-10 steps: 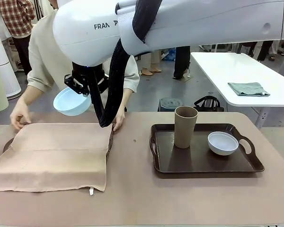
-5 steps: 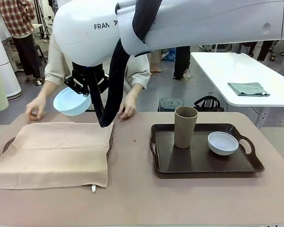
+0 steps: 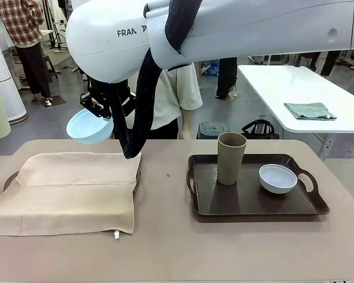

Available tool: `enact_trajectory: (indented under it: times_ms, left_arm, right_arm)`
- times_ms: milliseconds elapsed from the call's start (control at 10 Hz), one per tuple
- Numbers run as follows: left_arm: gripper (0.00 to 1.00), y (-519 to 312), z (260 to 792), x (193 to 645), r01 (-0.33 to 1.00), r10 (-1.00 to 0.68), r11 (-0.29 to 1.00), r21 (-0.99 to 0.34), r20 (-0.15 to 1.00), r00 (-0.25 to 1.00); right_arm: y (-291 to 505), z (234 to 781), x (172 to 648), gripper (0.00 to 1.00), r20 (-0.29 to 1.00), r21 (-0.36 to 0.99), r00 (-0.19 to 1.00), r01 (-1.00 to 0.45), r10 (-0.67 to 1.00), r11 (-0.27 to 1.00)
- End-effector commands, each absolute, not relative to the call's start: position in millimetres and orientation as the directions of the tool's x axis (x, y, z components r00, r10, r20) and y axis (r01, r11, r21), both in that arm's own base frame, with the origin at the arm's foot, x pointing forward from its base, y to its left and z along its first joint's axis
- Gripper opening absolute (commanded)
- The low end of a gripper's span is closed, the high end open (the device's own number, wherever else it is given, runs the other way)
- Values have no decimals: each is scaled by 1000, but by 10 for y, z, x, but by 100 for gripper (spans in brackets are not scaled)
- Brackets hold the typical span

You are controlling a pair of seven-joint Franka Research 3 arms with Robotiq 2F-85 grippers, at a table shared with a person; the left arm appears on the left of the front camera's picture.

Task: Set up a tray with a mat and arrange the tableware.
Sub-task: Place the Picnic Bowl and Reusable plastic cup back onto the Handle tray in front of the human's position.

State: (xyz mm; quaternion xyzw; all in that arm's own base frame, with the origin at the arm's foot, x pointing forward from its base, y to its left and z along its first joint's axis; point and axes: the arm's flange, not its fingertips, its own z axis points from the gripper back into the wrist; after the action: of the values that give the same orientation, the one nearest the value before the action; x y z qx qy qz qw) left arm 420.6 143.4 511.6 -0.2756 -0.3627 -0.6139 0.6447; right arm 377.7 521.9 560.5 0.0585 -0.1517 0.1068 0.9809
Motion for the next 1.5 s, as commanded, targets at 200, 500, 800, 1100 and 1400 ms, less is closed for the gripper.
enact_trajectory:
  times_ms: [200, 500, 800, 1100, 1400]
  left_arm:
    - [0, 1431, 5142, 4220, 990, -589, 96, 99, 808, -23]
    - [83, 1381, 4959, 4286, 996, -562, 49, 75, 826, -35]
    - [83, 1287, 4492, 4472, 998, -479, -20, 64, 875, -66]
    - [83, 1299, 4146, 4589, 998, -444, -8, 58, 894, -55]
    - [83, 1270, 4045, 4585, 1000, -466, -1, 29, 885, -26]
  right_arm:
    - [5231, 5612, 3780, 0, 311, 72, 930, -230, 197, 971]
    - [5206, 5473, 3874, 6, 312, 146, 932, -239, 184, 960]
    - [5222, 4972, 4146, 6, 290, 278, 947, -224, 140, 934]
    - [5248, 4577, 4289, 6, 243, 249, 964, -170, 108, 953]
    - [5272, 4501, 4372, 6, 236, 231, 965, -172, 116, 958]
